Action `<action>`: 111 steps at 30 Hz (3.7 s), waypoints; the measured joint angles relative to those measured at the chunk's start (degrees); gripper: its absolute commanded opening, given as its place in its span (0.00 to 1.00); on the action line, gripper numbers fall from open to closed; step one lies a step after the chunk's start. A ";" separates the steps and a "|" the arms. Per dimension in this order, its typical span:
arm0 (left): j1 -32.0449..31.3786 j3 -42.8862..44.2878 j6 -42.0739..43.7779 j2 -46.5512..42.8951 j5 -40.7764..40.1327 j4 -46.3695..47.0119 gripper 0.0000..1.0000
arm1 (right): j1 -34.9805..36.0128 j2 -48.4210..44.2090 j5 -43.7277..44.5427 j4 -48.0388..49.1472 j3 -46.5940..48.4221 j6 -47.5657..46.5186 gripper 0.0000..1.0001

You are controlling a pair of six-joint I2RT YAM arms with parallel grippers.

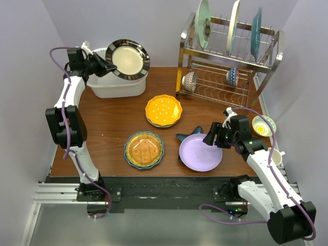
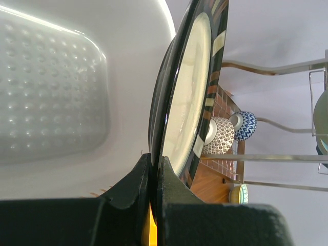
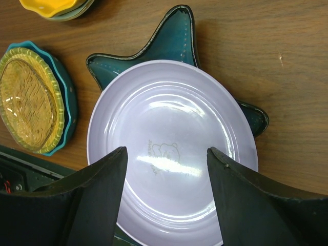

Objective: Place the plates into the plastic bin on the countertop
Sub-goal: Place the plate in the plastic bin.

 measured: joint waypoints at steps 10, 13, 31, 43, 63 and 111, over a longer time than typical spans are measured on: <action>2.05 0.04 -0.31 0.33 -0.96 0.59 0.00 | 0.00 0.00 -0.02 -0.02 0.00 0.00 0.67; 2.21 0.09 -0.22 0.37 -1.88 0.52 0.00 | 0.00 0.00 -0.02 -0.02 0.00 0.00 0.67; 2.51 3.21 6.78 2.19 -9.86 -4.13 0.00 | 0.02 -0.66 -0.02 -0.50 0.00 0.00 0.68; 2.51 3.30 9.29 5.14 -13.18 -6.25 0.00 | 0.00 -0.76 -0.02 -0.70 0.00 -0.02 0.68; 2.10 8.13 15.21 9.35 -19.12 -10.01 0.00 | 0.02 -0.74 -0.02 -0.85 0.00 -0.02 0.68; -0.02 10.03 13.38 14.27 -15.98 -8.50 0.52 | 0.00 -0.76 -0.02 -0.81 0.00 -0.02 0.69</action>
